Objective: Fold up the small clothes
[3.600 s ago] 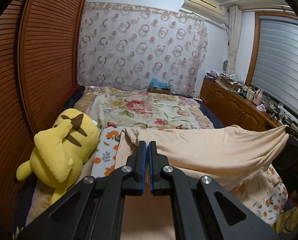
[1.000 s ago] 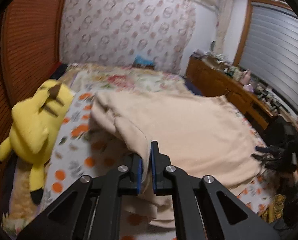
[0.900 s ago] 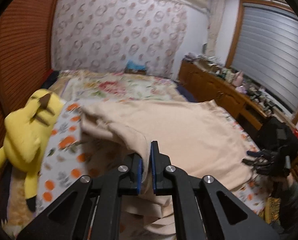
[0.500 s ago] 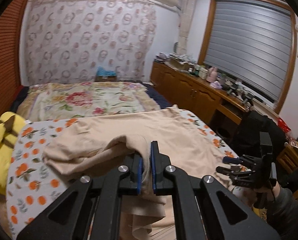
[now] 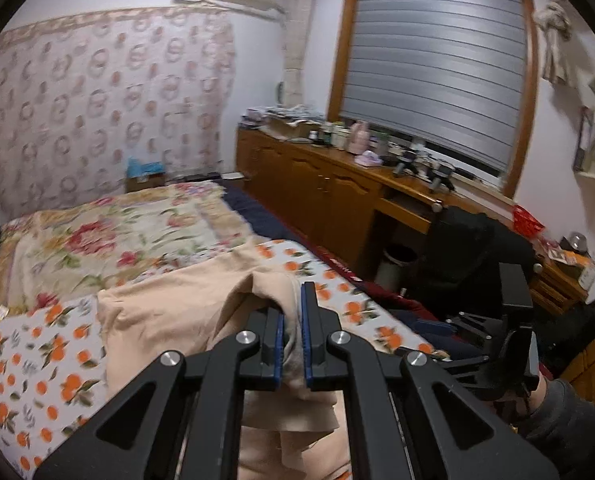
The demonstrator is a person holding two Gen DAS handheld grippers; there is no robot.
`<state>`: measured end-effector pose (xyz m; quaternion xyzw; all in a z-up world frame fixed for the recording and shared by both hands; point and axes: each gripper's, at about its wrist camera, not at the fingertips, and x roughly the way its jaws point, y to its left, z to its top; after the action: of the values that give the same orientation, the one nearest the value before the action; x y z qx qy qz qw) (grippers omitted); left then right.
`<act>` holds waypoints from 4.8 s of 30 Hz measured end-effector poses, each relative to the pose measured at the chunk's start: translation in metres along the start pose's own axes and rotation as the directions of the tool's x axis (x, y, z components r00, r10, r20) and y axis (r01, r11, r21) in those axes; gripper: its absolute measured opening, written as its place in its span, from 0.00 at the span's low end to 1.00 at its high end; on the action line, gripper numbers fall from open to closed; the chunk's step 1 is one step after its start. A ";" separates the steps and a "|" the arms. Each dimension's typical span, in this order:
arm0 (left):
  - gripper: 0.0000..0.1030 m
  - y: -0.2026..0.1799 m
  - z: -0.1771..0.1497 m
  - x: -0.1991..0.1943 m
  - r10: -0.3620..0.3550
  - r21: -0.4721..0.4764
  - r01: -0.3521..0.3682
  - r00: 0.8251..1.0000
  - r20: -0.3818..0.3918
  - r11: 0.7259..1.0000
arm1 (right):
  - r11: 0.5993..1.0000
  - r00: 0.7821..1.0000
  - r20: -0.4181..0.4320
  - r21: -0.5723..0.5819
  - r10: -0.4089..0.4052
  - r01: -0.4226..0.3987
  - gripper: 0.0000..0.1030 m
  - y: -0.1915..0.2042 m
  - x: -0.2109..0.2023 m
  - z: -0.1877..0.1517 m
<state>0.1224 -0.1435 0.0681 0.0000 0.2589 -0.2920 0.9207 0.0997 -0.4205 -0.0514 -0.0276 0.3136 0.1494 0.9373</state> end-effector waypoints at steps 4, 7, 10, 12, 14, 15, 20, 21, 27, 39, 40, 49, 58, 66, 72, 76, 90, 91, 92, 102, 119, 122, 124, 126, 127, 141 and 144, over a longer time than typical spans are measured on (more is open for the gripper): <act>0.04 -0.022 0.003 0.016 -0.022 0.028 0.024 0.998 -0.052 0.999 | 1.000 0.999 0.031 0.013 -0.009 0.008 0.57 -0.009 -0.016 0.001; 0.07 -0.025 -0.007 0.026 -0.017 0.047 0.022 0.995 -0.096 0.999 | 1.000 0.999 0.036 0.018 -0.014 0.013 0.57 -0.014 -0.019 -0.001; 0.24 -0.021 -0.018 0.027 0.016 0.050 -0.011 0.993 -0.114 0.999 | 1.000 0.999 0.028 0.021 -0.022 0.021 0.57 -0.018 -0.016 -0.001; 0.31 -0.014 -0.022 0.021 0.042 0.044 -0.037 0.994 -0.105 0.998 | 0.999 1.000 0.023 0.025 -0.021 0.020 0.57 -0.021 -0.014 0.000; 0.33 -0.002 -0.028 0.017 0.052 0.022 -0.050 0.993 -0.106 0.999 | 1.000 1.000 0.022 0.025 -0.018 0.017 0.57 -0.022 -0.013 0.000; 0.33 0.003 -0.031 0.013 0.061 0.010 -0.060 0.992 -0.106 0.998 | 1.000 1.000 0.022 0.024 -0.015 0.014 0.57 -0.022 -0.012 0.001; 0.34 0.038 -0.058 0.000 0.117 -0.047 -0.123 0.986 -0.121 0.991 | 1.000 1.000 0.023 0.005 0.007 -0.007 0.57 -0.011 -0.003 0.008; 0.34 0.043 -0.064 -0.002 0.130 -0.055 -0.138 0.983 -0.127 0.989 | 1.000 1.000 0.023 -0.002 0.013 -0.012 0.57 -0.008 -0.001 0.009; 0.34 0.072 -0.100 -0.019 0.233 -0.077 -0.246 0.961 -0.150 0.966 | 0.996 0.998 0.020 -0.070 0.059 -0.057 0.57 0.021 0.010 0.028; 0.34 0.114 -0.130 -0.053 0.327 -0.152 -0.349 0.933 -0.150 0.925 | 0.964 0.985 -0.016 -0.203 0.174 -0.174 0.57 0.095 0.048 0.063; 0.34 0.116 -0.132 -0.055 0.339 -0.149 -0.360 0.929 -0.150 0.921 | 0.961 0.983 -0.021 -0.209 0.183 -0.183 0.57 0.100 0.050 0.065; 0.34 0.133 -0.145 -0.070 0.366 -0.175 -0.389 0.918 -0.152 0.904 | 0.925 0.965 -0.082 -0.275 0.248 -0.261 0.57 0.147 0.075 0.079; 0.34 0.141 -0.151 -0.078 0.371 -0.202 -0.396 0.917 -0.149 0.896 | 0.885 0.940 -0.184 -0.325 0.288 -0.334 0.57 0.193 0.109 0.084; 0.34 0.141 -0.152 -0.079 0.370 -0.202 -0.394 0.917 -0.148 0.897 | 0.843 0.910 -0.300 -0.374 0.285 -0.387 0.57 0.229 0.143 0.070; 0.34 0.142 -0.155 -0.079 0.365 -0.201 -0.389 0.919 -0.150 0.899 | 0.817 0.904 -0.365 -0.437 0.221 -0.376 0.57 0.244 0.166 0.056; 0.34 0.141 -0.155 -0.079 0.365 -0.202 -0.390 0.919 -0.151 0.899 | 0.817 0.917 -0.344 -0.458 0.200 -0.350 0.32 0.242 0.166 0.056; 0.34 0.130 -0.157 -0.069 0.340 -0.187 -0.366 0.928 -0.154 0.912 | 0.897 0.972 -0.140 -0.377 0.190 -0.230 0.04 0.168 0.135 0.138; 0.34 0.128 -0.157 -0.068 0.337 -0.187 -0.362 0.929 -0.154 0.913 | 0.905 0.981 -0.117 -0.383 0.152 -0.185 0.04 0.156 0.139 0.149; 0.34 0.129 -0.157 -0.069 0.335 -0.187 -0.360 0.930 -0.153 0.914 | 0.911 0.985 -0.109 -0.377 0.132 -0.164 0.04 0.148 0.141 0.155; 0.34 0.125 -0.158 -0.062 0.320 -0.168 -0.348 0.932 -0.171 0.922 | 0.956 0.966 -0.134 -0.225 -0.222 0.188 0.05 0.023 0.214 0.198; 0.34 0.097 -0.154 -0.036 0.258 -0.139 -0.284 0.949 -0.179 0.949 | 0.980 0.989 -0.140 -0.197 -0.047 0.019 0.42 0.037 0.113 0.117; 0.34 0.091 -0.154 -0.032 0.246 -0.132 -0.271 0.952 -0.181 0.953 | 0.981 0.990 -0.140 -0.194 0.001 -0.028 0.42 0.048 0.094 0.096; 0.34 0.088 -0.154 -0.030 0.242 -0.126 -0.268 0.952 -0.187 0.955 | 0.979 0.989 -0.143 -0.192 0.035 -0.063 0.42 0.056 0.084 0.083; 0.34 0.085 -0.154 -0.027 0.237 -0.121 -0.263 0.952 -0.192 0.957 | 0.976 0.986 -0.150 -0.194 0.066 -0.095 0.42 0.064 0.079 0.073; 0.34 0.084 -0.154 -0.027 0.236 -0.118 -0.262 0.952 -0.193 0.958 | 0.974 0.984 -0.157 -0.195 0.082 -0.112 0.42 0.069 0.077 0.068; 0.34 0.073 -0.157 -0.021 0.220 -0.103 -0.244 0.954 -0.205 0.964 | 0.952 0.970 -0.212 -0.252 0.123 -0.175 0.42 0.106 0.082 0.027; 0.34 0.073 -0.157 -0.021 0.219 -0.104 -0.244 0.954 -0.205 0.964 | 0.962 0.971 -0.216 -0.227 0.104 -0.153 0.42 0.102 0.086 0.024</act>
<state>0.0721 -0.0478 -0.0689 -0.0006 0.3628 -0.1635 0.9174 0.1482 -0.2972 -0.0795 -0.1364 0.3876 0.2439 0.8785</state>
